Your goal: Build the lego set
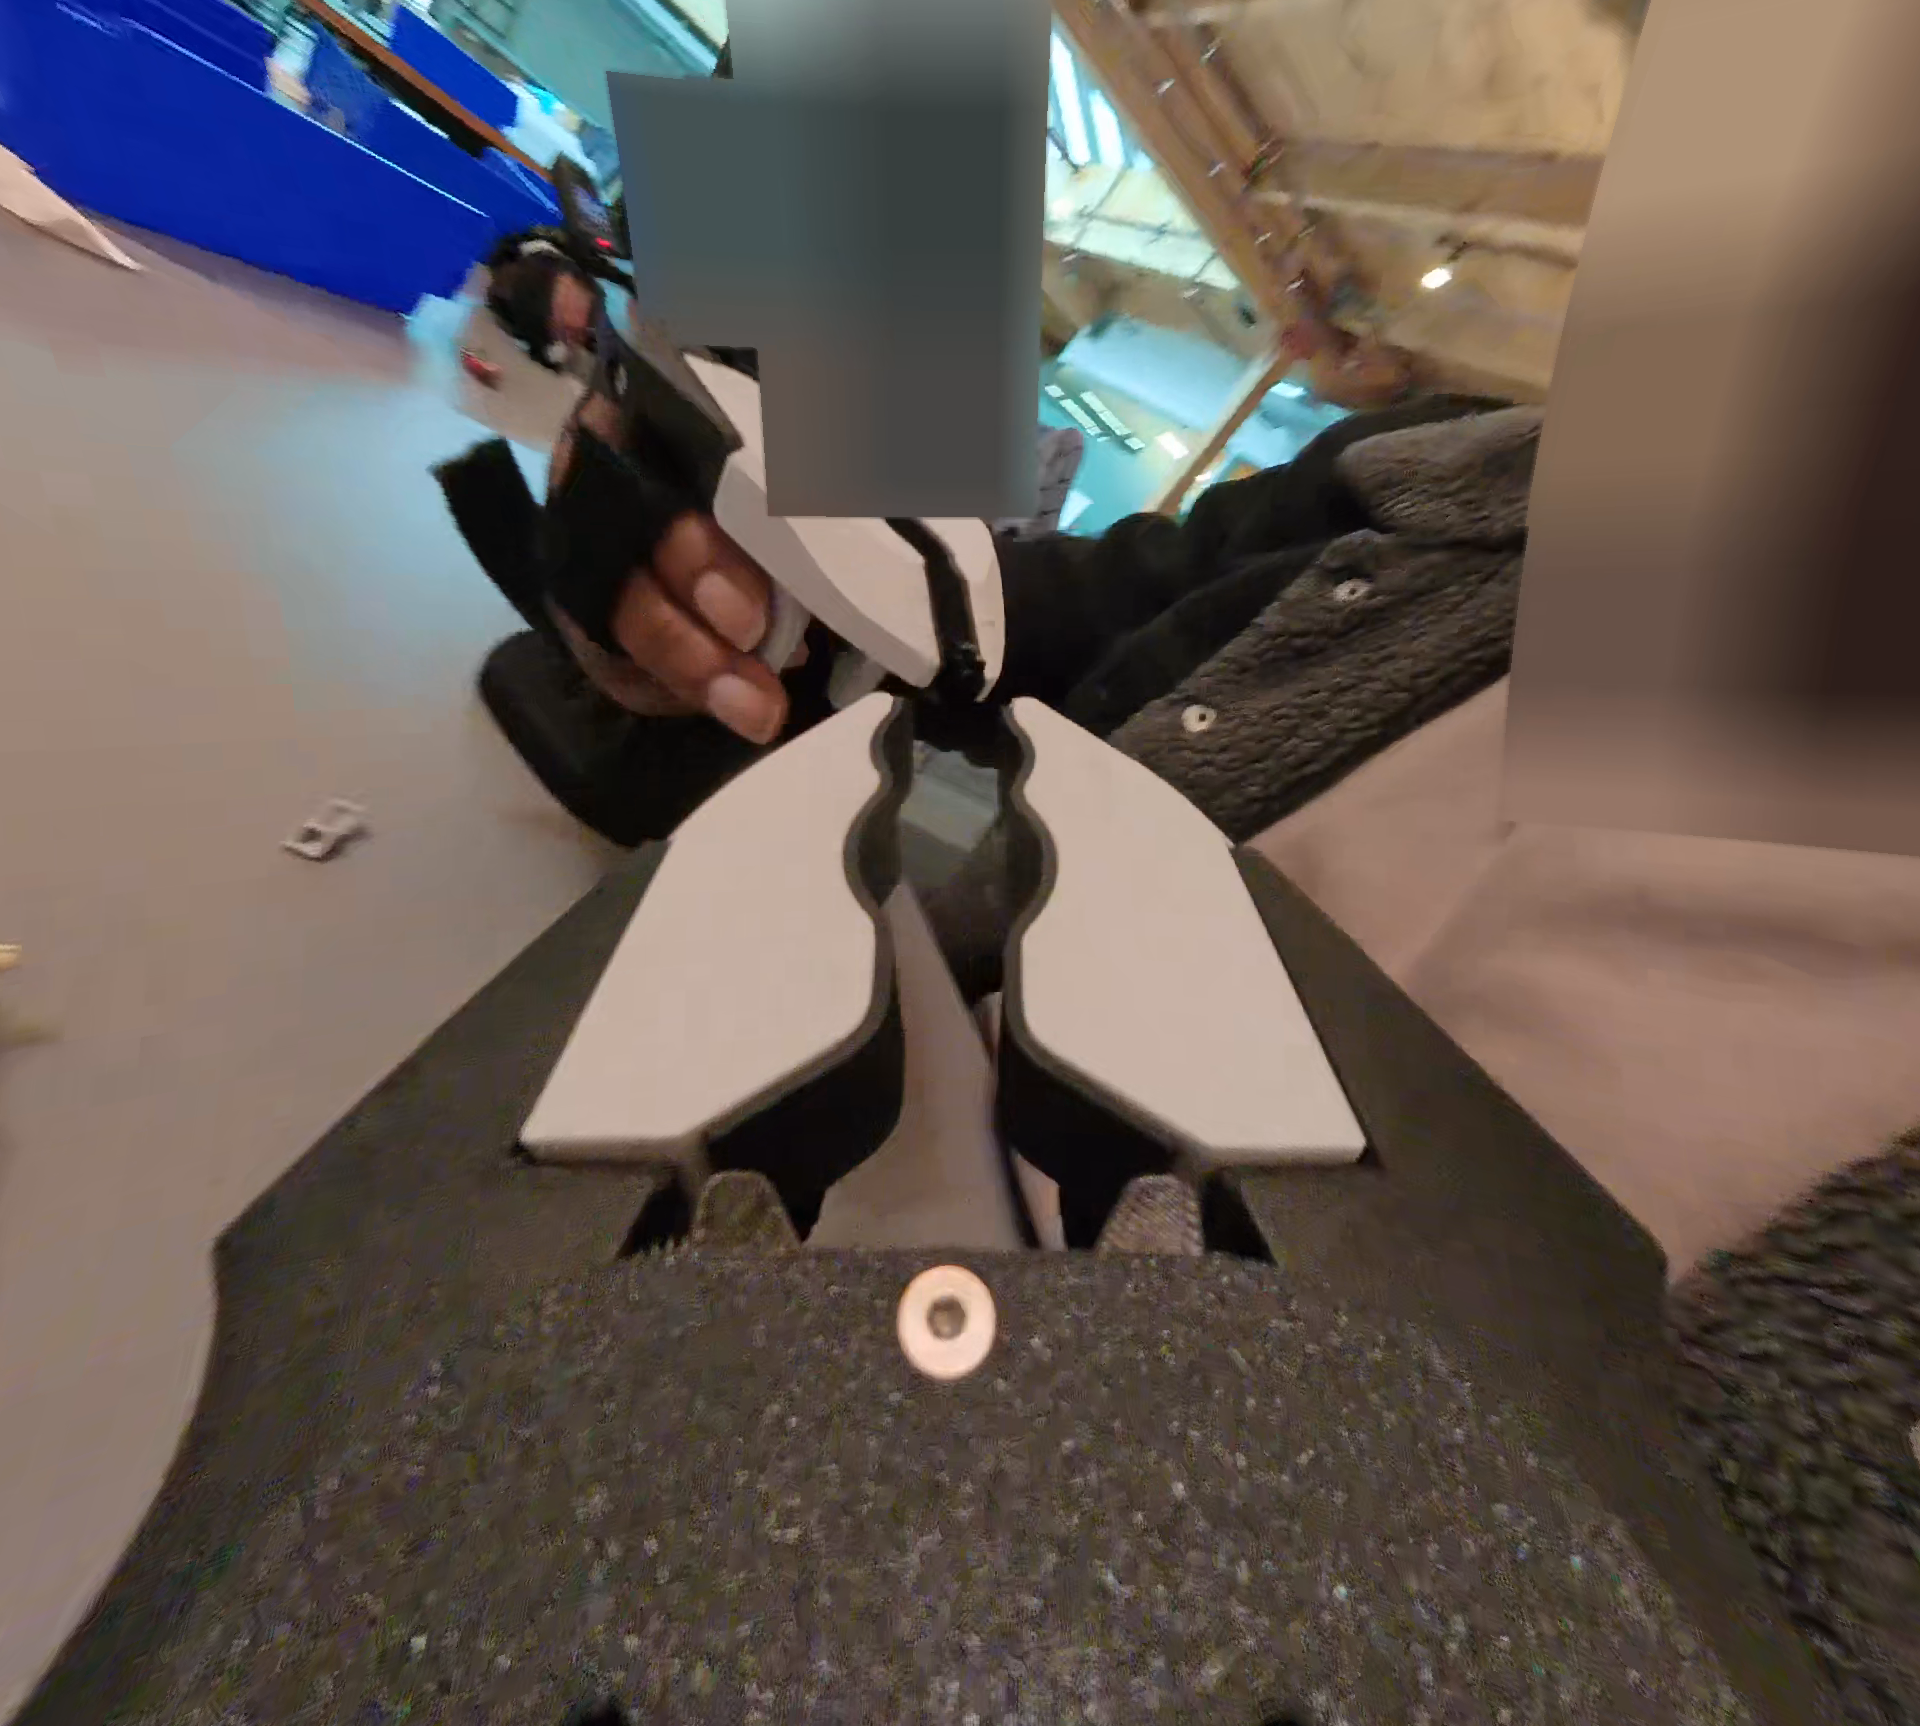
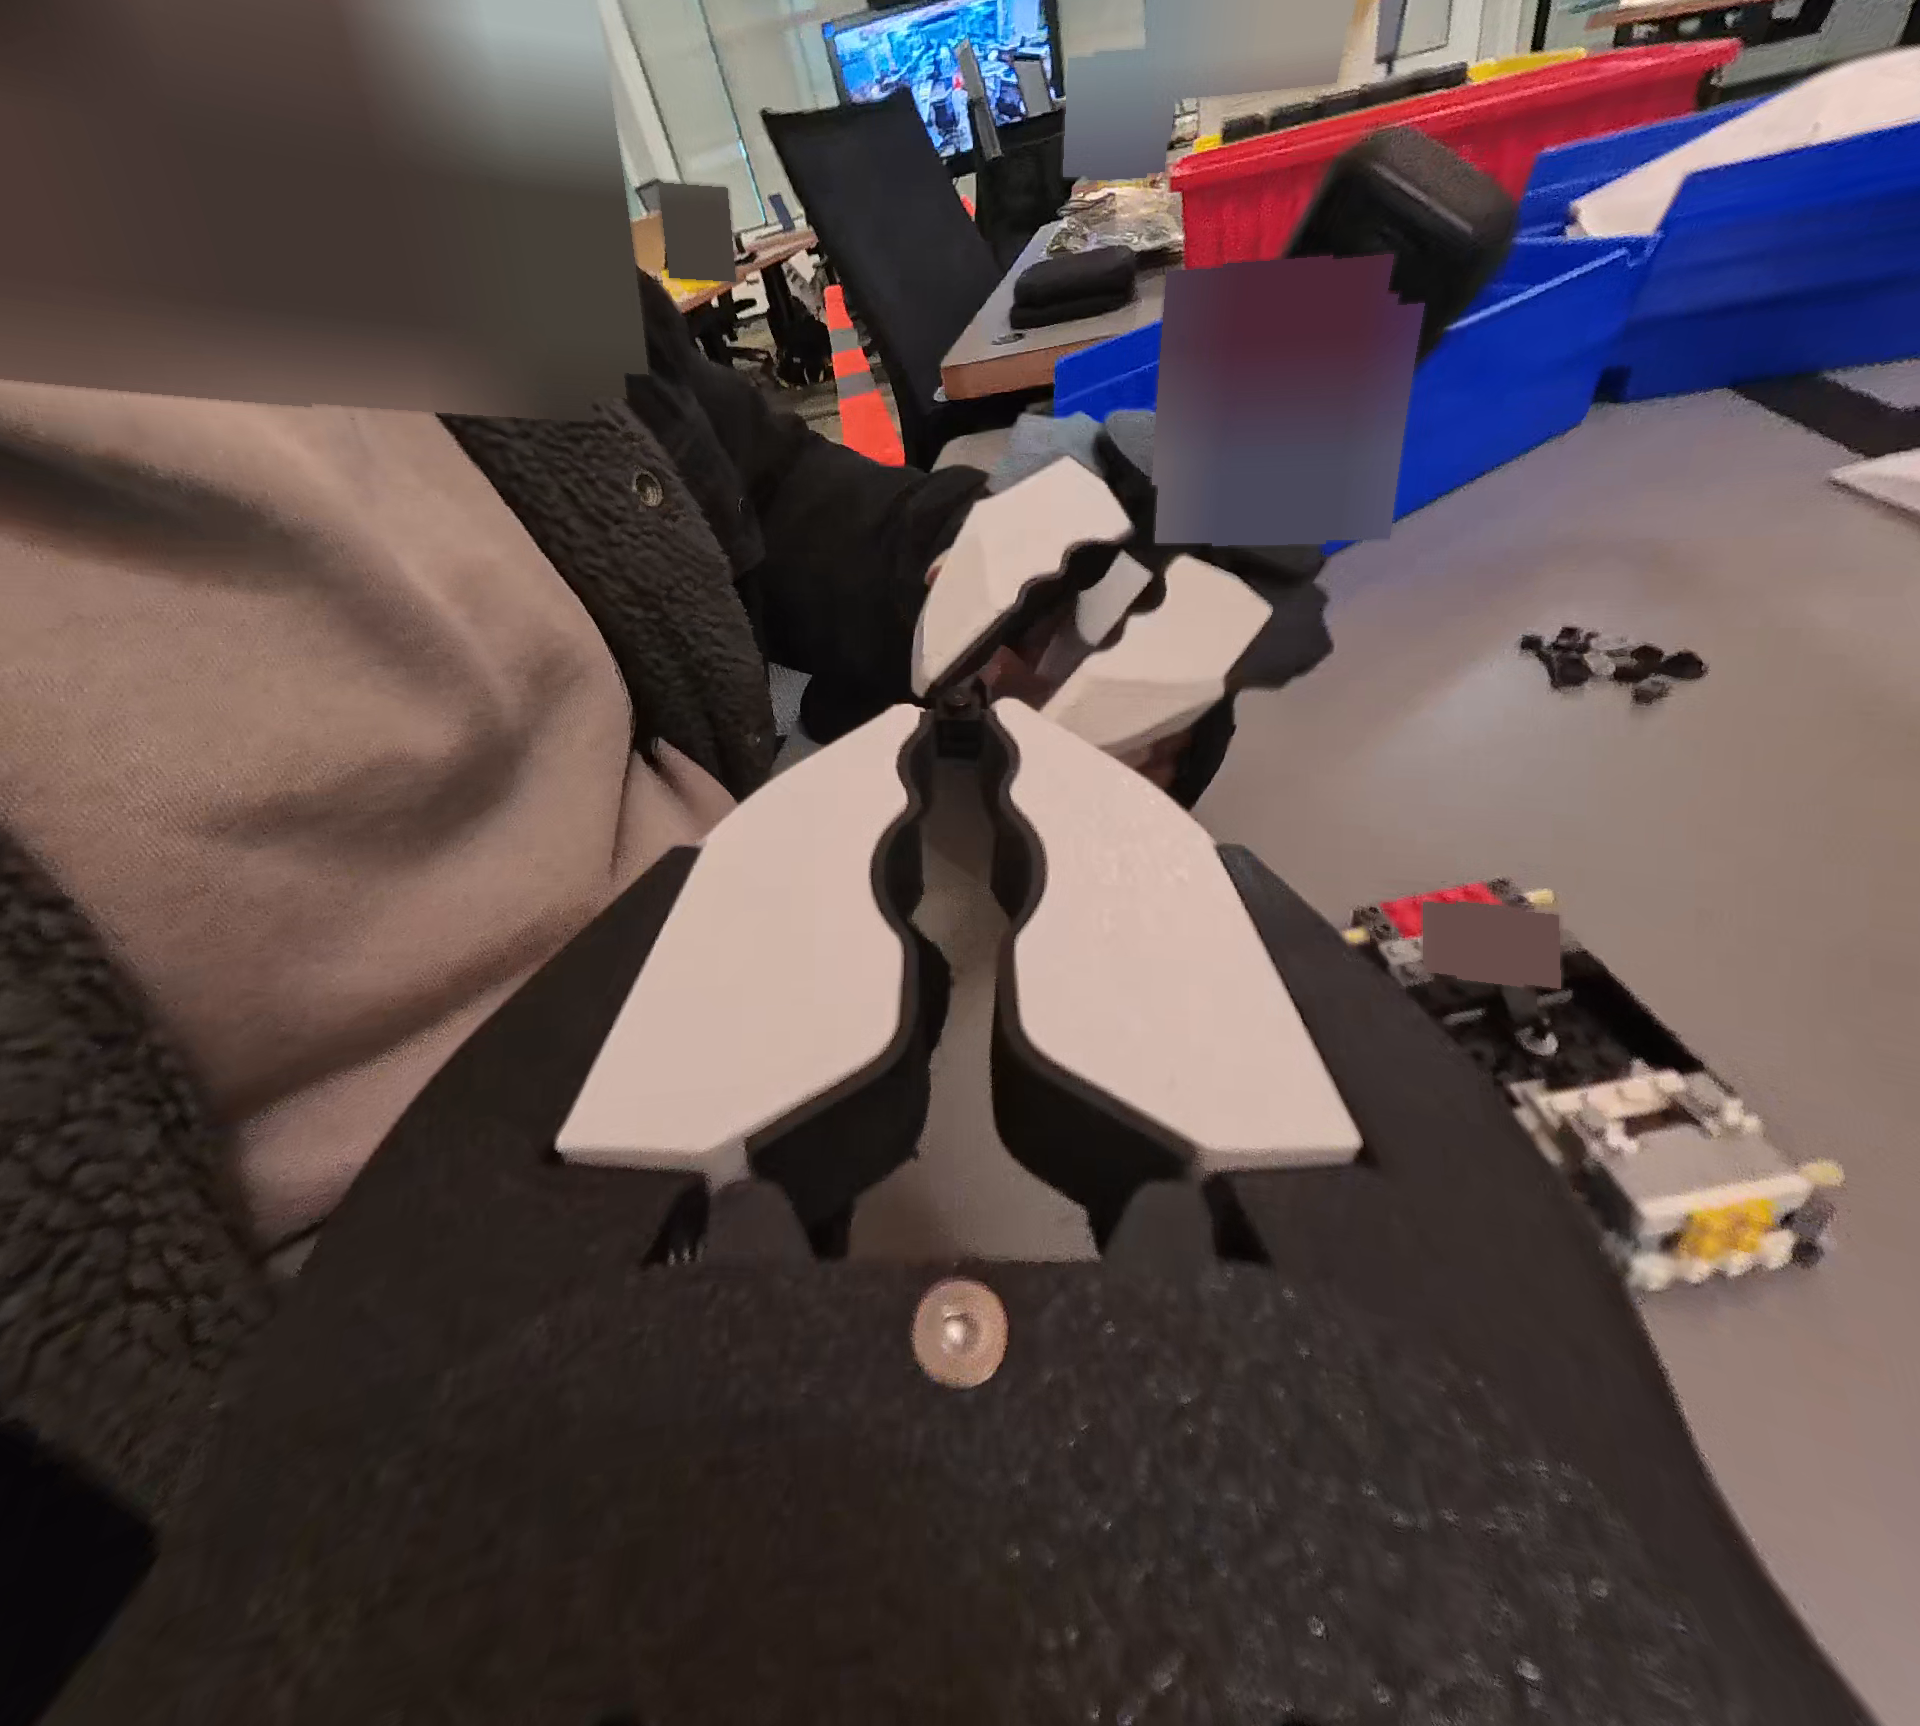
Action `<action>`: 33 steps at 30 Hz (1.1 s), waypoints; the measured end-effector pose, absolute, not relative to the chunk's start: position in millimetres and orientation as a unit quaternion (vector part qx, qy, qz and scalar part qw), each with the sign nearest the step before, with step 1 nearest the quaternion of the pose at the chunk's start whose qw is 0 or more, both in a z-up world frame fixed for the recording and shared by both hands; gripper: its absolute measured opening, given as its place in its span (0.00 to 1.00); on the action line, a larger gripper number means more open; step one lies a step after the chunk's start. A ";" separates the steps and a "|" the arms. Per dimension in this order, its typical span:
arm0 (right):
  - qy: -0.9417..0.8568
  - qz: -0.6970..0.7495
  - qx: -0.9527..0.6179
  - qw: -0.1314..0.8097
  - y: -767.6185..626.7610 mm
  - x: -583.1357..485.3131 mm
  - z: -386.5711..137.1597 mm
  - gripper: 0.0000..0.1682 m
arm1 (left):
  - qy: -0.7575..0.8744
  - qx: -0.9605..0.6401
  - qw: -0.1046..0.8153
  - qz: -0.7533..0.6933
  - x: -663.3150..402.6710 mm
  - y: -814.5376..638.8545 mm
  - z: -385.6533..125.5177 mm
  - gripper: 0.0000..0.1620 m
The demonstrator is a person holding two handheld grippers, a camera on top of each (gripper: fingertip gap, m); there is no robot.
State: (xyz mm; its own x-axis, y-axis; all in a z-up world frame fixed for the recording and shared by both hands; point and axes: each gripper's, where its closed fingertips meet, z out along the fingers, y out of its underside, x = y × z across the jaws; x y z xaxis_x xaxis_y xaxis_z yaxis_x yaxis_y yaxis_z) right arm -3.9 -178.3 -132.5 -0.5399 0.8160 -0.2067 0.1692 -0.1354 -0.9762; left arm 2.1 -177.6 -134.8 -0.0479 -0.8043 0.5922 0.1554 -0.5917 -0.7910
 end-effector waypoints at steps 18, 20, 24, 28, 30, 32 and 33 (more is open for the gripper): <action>-0.619 0.539 -0.431 0.375 -149.4 -10.2 -127.9 0.08 | 0.155 -0.596 0.376 -0.693 -2.1 -151.1 -138.2 0.01; -0.589 0.514 -0.484 0.393 -133.9 -12.6 -132.6 0.07 | 0.159 -0.625 0.420 -0.638 -5.4 -142.2 -143.4 0.01; -0.534 0.506 -0.543 0.405 -127.3 -17.2 -139.3 0.07 | 0.182 -0.669 0.498 -0.522 -11.2 -130.7 -149.7 0.01; -0.503 0.506 -0.570 0.408 -130.4 -23.9 -143.9 0.08 | 0.213 -0.680 0.552 -0.432 -15.1 -127.3 -148.7 0.01; -0.498 0.510 -0.569 0.411 -131.1 -25.7 -142.4 0.07 | 0.223 -0.684 0.567 -0.402 -16.6 -126.5 -148.5 0.01; -0.506 0.505 -0.567 0.409 -130.6 -26.2 -142.5 0.06 | 0.231 -0.685 0.571 -0.388 -17.3 -126.7 -148.6 0.01; -0.513 0.503 -0.564 0.408 -130.5 -25.8 -142.2 0.05 | 0.236 -0.684 0.573 -0.385 -17.2 -127.3 -148.4 0.01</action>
